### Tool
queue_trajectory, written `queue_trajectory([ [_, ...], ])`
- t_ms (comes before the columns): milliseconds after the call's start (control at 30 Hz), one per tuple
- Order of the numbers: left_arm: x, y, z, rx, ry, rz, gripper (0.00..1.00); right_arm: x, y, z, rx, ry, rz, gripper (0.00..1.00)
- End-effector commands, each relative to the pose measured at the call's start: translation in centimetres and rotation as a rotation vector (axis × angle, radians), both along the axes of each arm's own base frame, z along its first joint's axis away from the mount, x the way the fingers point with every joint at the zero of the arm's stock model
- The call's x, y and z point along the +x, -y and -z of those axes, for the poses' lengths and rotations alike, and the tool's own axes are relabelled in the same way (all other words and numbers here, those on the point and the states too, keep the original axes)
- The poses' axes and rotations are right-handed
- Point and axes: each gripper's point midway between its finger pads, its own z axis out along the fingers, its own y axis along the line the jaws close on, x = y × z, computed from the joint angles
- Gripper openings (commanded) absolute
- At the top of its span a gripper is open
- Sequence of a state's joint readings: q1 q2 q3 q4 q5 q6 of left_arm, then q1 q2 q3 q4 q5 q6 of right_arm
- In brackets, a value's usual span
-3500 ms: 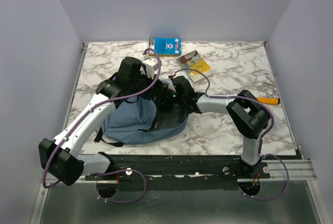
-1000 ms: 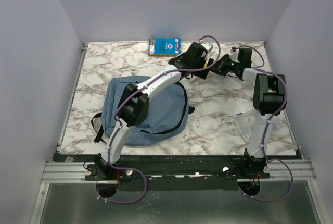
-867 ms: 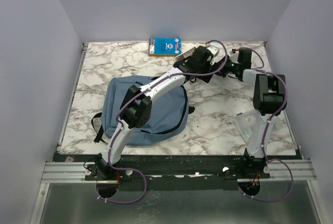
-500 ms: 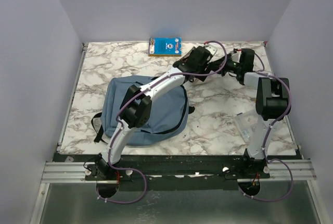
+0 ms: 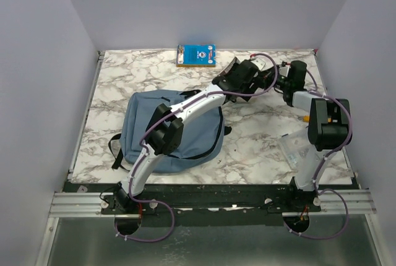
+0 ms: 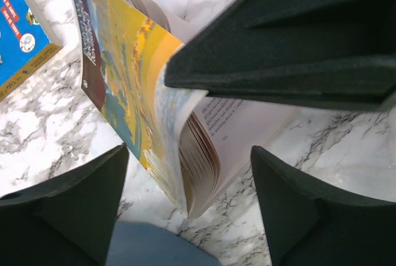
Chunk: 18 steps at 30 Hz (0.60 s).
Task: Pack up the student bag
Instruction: Pick up the book from the center of the board.
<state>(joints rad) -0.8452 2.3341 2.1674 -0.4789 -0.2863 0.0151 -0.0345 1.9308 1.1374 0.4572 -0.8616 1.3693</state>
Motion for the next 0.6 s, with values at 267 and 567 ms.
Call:
queue_trajectory([
  [267, 0.5, 0.9, -1.0, -0.080, 0.014, -0.133, 0.62, -1.0, 1.5, -2.8, 0.033, -0.074, 0.219, 0.01],
  [567, -0.9, 2.6, -0.6, -0.093, -0.014, -0.061, 0.35, -1.4, 1.0, -4.7, 0.024, -0.064, 0.248, 0.00],
])
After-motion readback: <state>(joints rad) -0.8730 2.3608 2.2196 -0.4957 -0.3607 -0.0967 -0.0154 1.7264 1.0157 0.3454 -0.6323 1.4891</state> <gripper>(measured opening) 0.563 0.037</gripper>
